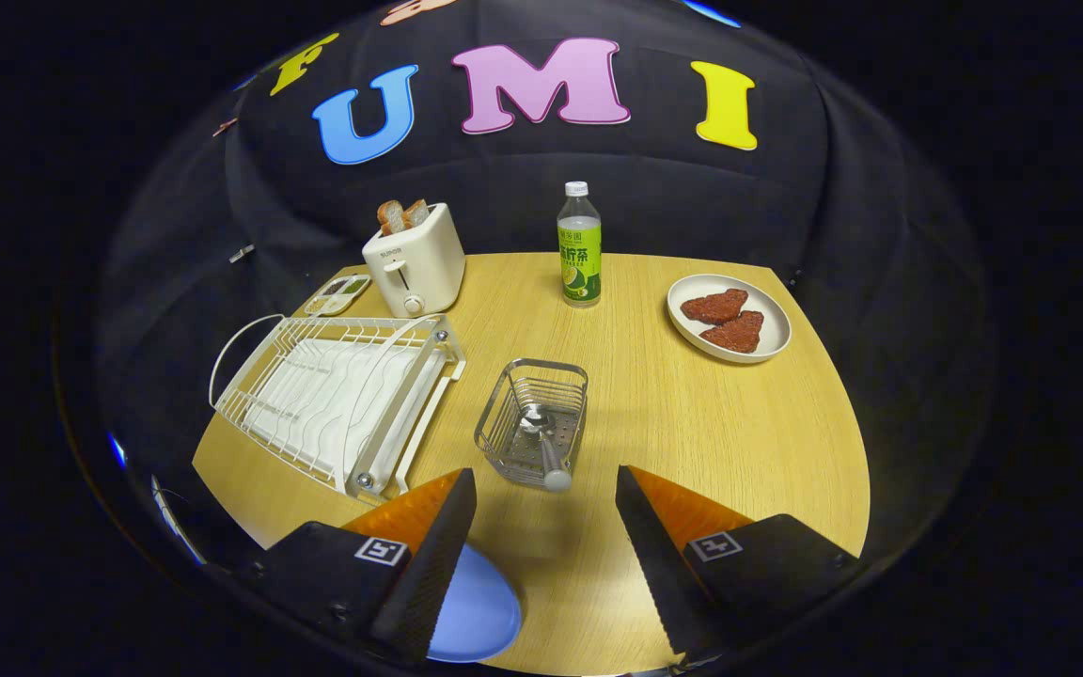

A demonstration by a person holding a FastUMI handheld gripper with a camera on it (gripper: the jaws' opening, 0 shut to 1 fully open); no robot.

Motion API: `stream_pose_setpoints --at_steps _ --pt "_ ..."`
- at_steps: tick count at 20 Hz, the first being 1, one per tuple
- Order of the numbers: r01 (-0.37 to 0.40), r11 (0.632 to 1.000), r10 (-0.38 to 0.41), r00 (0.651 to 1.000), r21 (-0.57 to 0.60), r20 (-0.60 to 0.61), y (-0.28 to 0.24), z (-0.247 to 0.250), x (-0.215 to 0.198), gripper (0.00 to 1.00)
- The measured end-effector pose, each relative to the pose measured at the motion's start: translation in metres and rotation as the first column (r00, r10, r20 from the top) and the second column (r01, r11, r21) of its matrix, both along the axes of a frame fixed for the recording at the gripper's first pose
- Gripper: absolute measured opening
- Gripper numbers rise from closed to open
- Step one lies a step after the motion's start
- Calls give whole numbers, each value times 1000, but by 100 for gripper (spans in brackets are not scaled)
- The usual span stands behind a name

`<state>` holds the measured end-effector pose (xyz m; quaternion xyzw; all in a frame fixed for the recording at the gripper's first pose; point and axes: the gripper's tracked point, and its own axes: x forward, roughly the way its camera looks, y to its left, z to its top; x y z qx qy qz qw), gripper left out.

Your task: Take the plate from the dish rack, then take the spoon from the basket and place it into the plate.

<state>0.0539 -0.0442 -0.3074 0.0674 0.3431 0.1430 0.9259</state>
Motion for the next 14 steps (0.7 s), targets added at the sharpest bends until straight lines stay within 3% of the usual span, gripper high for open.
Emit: stream_pose_setpoints --at_steps 9,11,14 --pt "-54 997 51 998 -63 -41 6 -26 21 43" --pt "-63 996 58 996 -70 -64 7 -30 19 24" --pt "-76 993 72 996 -89 -51 10 -32 21 17"
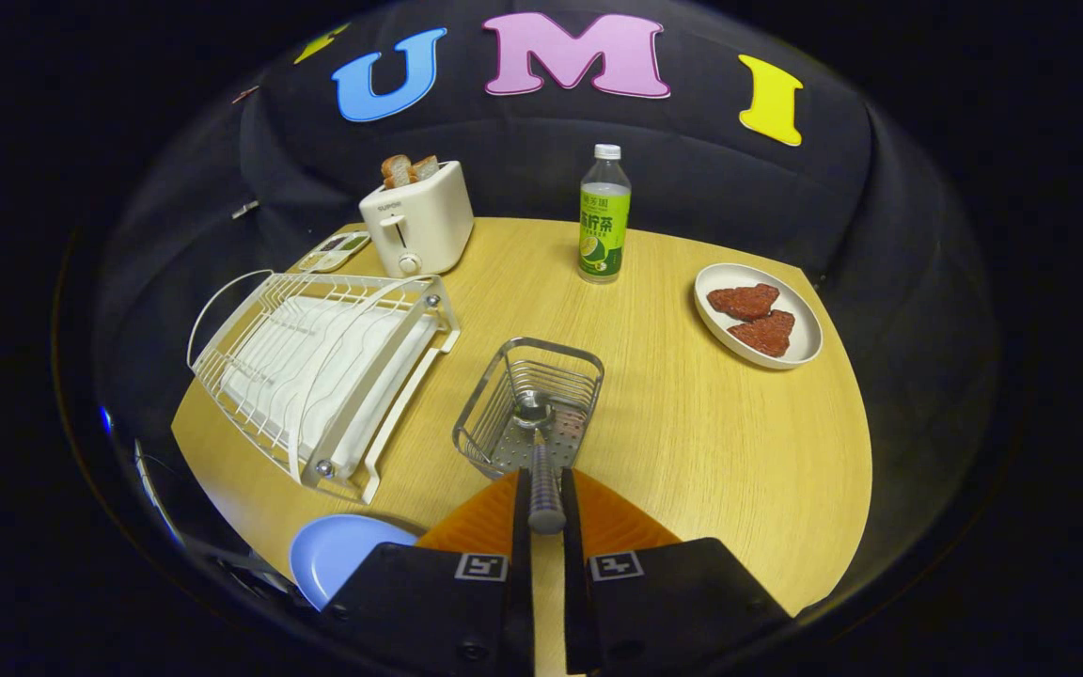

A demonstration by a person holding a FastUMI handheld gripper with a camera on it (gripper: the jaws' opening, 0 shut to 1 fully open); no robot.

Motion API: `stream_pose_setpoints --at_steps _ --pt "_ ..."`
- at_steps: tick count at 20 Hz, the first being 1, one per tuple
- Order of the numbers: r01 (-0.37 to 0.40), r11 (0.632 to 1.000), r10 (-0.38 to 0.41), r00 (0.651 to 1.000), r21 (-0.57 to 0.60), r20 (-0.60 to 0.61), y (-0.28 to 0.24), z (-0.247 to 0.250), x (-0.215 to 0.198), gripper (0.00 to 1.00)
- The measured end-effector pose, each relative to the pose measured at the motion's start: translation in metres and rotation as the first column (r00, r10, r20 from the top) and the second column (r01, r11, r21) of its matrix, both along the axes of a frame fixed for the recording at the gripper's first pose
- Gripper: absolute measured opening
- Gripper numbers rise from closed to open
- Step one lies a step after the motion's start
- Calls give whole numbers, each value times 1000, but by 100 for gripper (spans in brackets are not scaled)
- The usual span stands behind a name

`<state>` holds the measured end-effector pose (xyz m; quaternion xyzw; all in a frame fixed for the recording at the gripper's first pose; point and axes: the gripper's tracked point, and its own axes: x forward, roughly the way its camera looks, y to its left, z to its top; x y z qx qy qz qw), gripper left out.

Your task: Take the plate from the dish rack, then take the spoon from the basket and place it into the plate.

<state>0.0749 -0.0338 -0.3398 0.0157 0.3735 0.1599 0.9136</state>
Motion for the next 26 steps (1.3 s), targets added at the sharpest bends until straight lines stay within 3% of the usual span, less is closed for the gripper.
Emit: stream_pose_setpoints --at_steps 6,15,21,26 --pt "79 996 -80 997 37 22 -5 18 0 12" --pt "112 991 -119 989 72 92 -11 64 -22 12" --pt "110 982 -132 981 152 143 -11 123 -74 12" --pt "69 981 -89 990 182 106 11 129 -136 12"
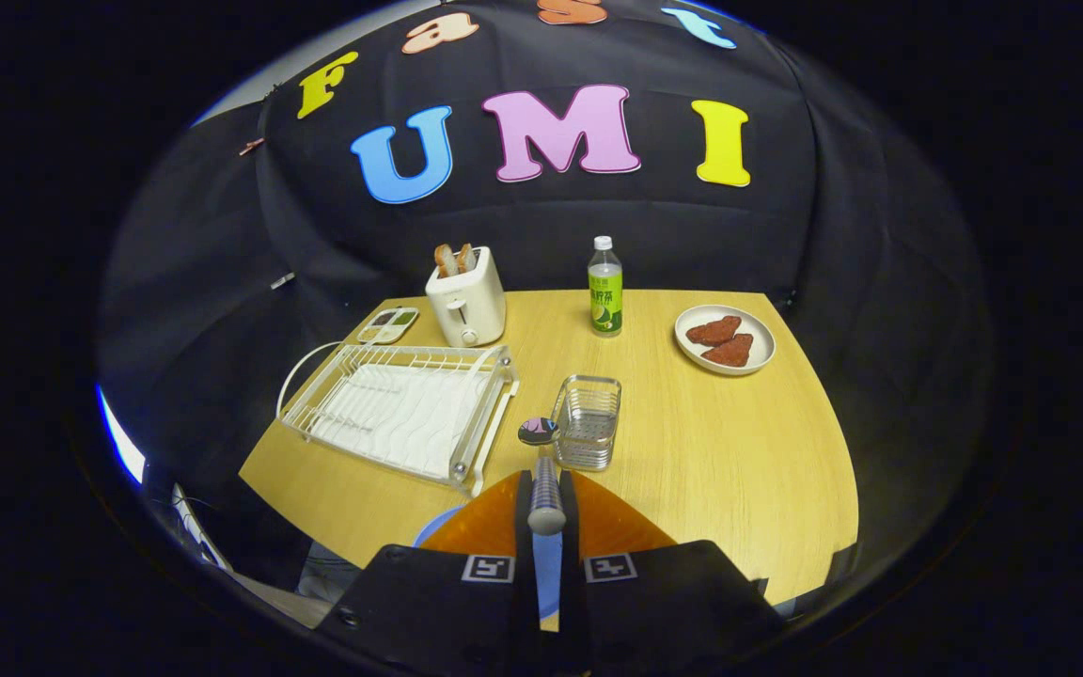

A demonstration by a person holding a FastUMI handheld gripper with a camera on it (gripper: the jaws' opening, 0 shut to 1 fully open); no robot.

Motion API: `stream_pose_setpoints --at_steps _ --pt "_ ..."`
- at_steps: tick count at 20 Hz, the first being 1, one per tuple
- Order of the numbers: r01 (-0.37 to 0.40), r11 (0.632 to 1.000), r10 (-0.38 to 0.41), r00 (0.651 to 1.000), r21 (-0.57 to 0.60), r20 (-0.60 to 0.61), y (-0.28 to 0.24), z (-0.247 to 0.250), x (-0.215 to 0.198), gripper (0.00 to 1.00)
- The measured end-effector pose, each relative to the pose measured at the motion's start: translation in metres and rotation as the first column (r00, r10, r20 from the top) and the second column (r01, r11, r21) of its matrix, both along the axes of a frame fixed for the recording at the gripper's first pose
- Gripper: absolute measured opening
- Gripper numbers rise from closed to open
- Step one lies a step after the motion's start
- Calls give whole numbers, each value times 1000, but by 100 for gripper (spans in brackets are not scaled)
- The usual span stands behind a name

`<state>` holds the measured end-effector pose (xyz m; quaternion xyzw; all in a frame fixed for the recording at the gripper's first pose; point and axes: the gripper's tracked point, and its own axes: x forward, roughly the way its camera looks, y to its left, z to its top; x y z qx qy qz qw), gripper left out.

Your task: Take the plate from the dish rack, then take the spoon from the basket and place it into the plate.

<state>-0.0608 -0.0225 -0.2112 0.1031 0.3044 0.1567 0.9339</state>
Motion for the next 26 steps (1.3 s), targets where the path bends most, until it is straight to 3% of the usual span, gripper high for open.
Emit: stream_pose_setpoints --at_steps 7,17,26 --pt "-123 992 120 989 -27 -91 51 -58 -63 12" --pt "-230 967 215 967 -113 -134 76 -117 -60 12" --pt "-227 965 188 948 -132 -257 65 -157 -66 15"
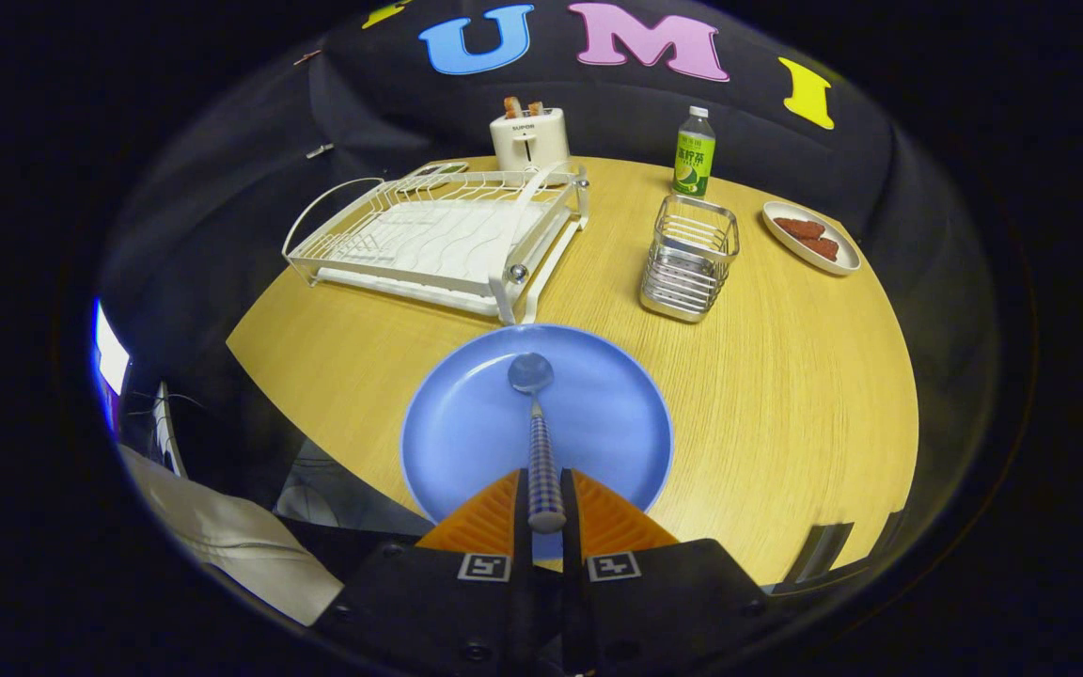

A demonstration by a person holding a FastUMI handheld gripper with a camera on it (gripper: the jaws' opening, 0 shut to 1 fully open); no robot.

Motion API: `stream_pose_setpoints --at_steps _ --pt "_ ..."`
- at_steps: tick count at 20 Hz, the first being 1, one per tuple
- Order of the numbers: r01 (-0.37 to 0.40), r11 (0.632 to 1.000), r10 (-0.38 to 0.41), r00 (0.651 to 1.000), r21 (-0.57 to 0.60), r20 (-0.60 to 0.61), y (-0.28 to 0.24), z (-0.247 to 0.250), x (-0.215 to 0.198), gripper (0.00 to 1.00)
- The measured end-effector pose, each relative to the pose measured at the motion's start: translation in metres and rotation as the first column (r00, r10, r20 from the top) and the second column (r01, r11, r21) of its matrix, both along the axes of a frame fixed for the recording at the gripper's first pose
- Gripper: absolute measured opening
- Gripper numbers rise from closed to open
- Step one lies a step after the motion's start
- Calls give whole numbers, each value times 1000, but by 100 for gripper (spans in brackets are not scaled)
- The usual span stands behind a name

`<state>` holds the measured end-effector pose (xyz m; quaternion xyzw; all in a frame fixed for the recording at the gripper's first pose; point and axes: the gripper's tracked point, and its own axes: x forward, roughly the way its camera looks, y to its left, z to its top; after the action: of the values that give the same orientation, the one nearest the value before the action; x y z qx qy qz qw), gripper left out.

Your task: Take the plate from the dish rack, then take the spoon from the basket and place it into the plate.

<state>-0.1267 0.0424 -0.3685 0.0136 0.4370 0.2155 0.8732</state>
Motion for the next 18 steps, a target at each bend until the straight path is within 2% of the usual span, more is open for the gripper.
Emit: stream_pose_setpoints --at_steps 6,12,15,18 --pt "77 997 -78 996 -18 -33 -13 -14 3 24" --pt "88 996 -88 995 -1 -38 -10 -13 5 33" --pt "90 996 -90 995 0 -37 -10 -14 5 52" --pt "96 995 -95 995 10 -43 -8 -15 7 67"
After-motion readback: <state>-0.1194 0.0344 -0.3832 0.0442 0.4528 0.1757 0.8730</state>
